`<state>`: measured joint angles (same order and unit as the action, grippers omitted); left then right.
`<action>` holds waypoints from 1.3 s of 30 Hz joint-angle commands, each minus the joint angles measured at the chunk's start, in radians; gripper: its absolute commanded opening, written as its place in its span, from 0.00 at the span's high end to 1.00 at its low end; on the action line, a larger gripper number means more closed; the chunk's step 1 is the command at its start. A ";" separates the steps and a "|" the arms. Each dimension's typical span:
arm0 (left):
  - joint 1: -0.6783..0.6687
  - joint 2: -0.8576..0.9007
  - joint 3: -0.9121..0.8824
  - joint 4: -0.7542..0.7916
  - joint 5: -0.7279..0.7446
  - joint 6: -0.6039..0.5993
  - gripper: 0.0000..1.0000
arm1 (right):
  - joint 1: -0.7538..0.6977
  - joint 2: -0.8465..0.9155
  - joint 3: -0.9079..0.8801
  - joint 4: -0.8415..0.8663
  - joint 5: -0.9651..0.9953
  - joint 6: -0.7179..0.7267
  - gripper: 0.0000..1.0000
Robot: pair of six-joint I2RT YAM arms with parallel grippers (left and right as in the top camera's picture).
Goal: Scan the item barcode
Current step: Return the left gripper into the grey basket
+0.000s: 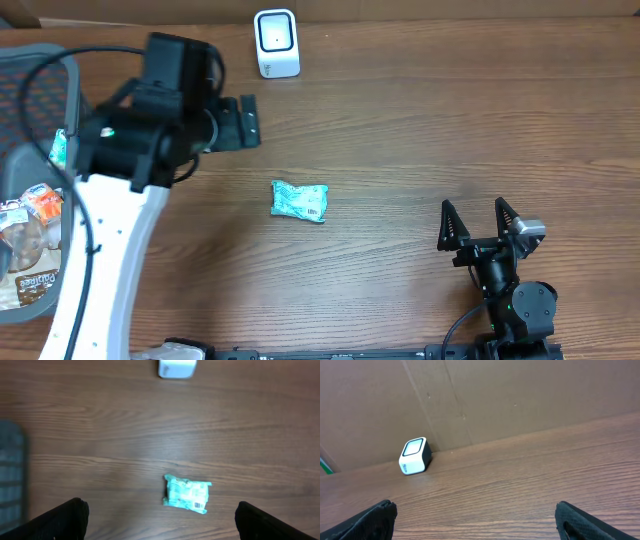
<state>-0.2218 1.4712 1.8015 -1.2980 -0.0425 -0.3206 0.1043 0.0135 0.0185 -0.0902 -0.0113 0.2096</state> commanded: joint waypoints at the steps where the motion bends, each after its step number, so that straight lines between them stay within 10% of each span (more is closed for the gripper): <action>1: 0.041 -0.023 0.057 -0.031 -0.010 0.034 0.03 | -0.004 -0.011 -0.011 0.006 0.002 -0.002 0.00; 15: 0.232 -0.020 0.085 -0.067 0.180 0.040 0.01 | -0.004 -0.011 -0.011 0.006 0.002 -0.002 0.00; 39: 0.991 0.016 0.209 -0.114 0.371 -0.043 0.15 | -0.004 -0.011 -0.011 0.006 0.002 -0.002 0.00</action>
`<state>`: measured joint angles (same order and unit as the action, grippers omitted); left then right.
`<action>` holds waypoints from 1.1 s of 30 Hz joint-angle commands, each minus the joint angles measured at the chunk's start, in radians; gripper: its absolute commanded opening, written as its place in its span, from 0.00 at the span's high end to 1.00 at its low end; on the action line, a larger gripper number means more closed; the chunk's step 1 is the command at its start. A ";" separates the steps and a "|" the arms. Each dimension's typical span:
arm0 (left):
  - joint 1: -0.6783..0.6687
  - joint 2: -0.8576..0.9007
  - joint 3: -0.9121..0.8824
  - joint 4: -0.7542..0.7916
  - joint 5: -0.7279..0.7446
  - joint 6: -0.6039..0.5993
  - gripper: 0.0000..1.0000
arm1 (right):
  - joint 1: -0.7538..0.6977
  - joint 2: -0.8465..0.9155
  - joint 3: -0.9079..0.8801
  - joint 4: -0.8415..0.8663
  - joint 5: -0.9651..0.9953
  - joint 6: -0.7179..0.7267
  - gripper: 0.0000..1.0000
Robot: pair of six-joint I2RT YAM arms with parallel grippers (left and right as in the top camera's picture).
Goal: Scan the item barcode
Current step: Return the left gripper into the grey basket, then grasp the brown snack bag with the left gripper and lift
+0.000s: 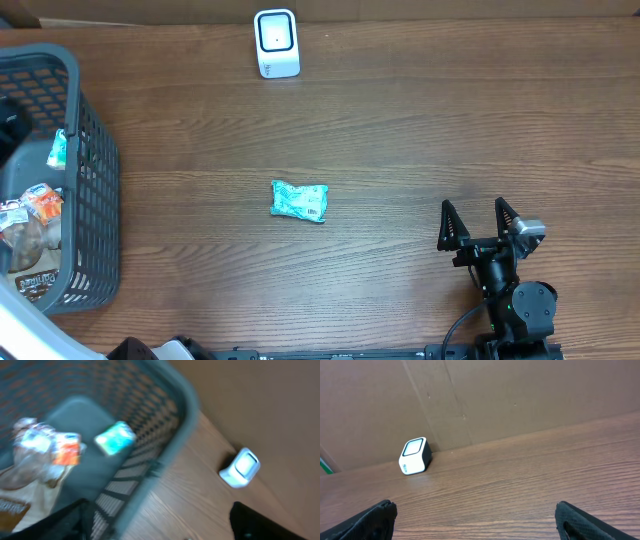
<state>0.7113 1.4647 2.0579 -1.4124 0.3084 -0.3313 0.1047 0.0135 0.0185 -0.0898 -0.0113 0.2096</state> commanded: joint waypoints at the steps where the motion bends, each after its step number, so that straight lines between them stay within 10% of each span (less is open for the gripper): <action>1: 0.078 0.028 -0.077 0.004 0.008 -0.037 0.17 | -0.004 -0.011 -0.011 0.006 0.002 -0.002 0.00; 10: 0.161 0.036 -0.488 0.193 -0.235 -0.079 0.14 | -0.004 -0.011 -0.011 0.006 0.002 -0.002 0.00; 24: 0.253 0.110 -0.801 0.560 -0.293 0.356 0.07 | -0.004 -0.011 -0.011 0.006 0.002 -0.002 0.00; 33: 0.253 0.248 -0.814 0.670 -0.365 0.433 0.07 | -0.004 -0.011 -0.011 0.006 0.002 -0.002 0.00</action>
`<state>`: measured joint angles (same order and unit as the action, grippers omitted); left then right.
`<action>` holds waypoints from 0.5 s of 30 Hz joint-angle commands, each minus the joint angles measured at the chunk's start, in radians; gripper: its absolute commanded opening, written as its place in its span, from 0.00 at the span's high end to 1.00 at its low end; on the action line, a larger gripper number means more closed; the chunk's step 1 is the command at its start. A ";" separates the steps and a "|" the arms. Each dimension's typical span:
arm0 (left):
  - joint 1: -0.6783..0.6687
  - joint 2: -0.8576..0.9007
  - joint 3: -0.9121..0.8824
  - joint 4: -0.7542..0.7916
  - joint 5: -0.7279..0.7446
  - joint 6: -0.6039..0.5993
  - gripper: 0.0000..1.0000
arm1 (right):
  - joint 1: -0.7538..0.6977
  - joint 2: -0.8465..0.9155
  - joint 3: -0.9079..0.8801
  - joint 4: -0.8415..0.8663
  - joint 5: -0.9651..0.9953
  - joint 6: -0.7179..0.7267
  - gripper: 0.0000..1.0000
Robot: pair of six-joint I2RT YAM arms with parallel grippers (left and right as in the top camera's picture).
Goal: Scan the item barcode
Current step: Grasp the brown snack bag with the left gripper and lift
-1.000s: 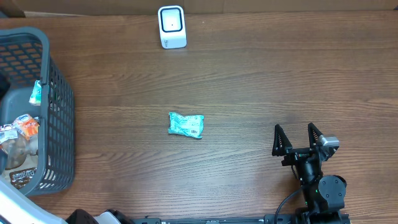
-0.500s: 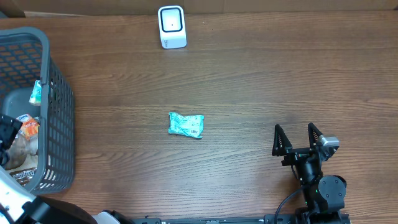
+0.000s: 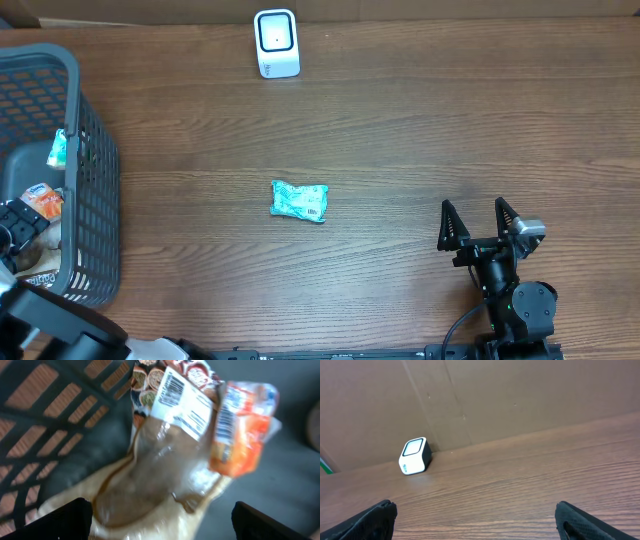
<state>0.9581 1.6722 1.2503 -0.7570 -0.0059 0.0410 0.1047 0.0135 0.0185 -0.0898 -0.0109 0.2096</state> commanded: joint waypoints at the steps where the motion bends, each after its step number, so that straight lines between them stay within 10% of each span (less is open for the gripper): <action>1: 0.006 0.058 -0.006 0.023 -0.056 0.072 0.07 | -0.004 -0.011 -0.011 0.006 0.001 -0.002 0.00; 10: 0.006 0.234 -0.006 0.059 -0.045 0.093 0.16 | -0.004 -0.011 -0.011 0.006 0.001 -0.002 0.00; 15: 0.003 0.251 -0.006 0.058 -0.045 0.062 0.45 | -0.004 -0.011 -0.011 0.006 0.001 -0.002 0.00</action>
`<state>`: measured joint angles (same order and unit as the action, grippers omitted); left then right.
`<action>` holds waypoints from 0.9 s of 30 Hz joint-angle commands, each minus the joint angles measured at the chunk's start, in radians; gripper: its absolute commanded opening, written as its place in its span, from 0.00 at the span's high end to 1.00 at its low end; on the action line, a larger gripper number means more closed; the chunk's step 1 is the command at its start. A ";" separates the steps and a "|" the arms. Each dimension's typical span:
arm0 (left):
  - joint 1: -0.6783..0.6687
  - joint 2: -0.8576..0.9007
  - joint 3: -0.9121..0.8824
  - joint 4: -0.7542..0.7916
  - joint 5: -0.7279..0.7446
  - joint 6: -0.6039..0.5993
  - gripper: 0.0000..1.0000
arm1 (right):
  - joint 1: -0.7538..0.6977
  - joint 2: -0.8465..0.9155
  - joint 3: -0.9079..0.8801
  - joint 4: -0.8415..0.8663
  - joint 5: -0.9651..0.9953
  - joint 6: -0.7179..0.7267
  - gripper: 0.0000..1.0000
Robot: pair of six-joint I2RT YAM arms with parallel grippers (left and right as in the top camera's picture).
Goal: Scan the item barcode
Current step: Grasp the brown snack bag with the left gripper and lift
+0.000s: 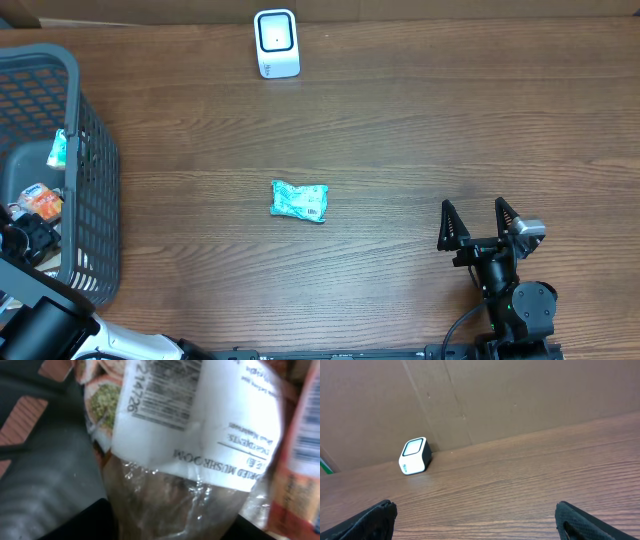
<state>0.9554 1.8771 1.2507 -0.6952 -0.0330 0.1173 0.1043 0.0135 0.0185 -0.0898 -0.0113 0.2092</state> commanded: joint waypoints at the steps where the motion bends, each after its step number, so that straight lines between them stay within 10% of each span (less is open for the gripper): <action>1: 0.005 0.045 -0.005 -0.004 -0.018 -0.017 0.56 | -0.004 -0.011 -0.011 0.006 0.002 -0.001 0.00; 4: 0.005 0.044 0.011 -0.022 -0.013 -0.027 0.90 | -0.004 -0.011 -0.011 0.006 0.002 -0.001 0.00; 6: 0.005 0.039 0.032 -0.046 -0.003 -0.036 0.96 | -0.004 -0.011 -0.011 0.006 0.002 -0.001 0.00; 27: -0.186 -0.236 0.824 -0.559 0.233 -0.327 0.96 | -0.004 -0.011 -0.011 0.006 0.002 -0.001 0.00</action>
<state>0.8112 1.7126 1.9911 -1.2282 0.1802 -0.1364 0.1047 0.0135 0.0185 -0.0898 -0.0116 0.2092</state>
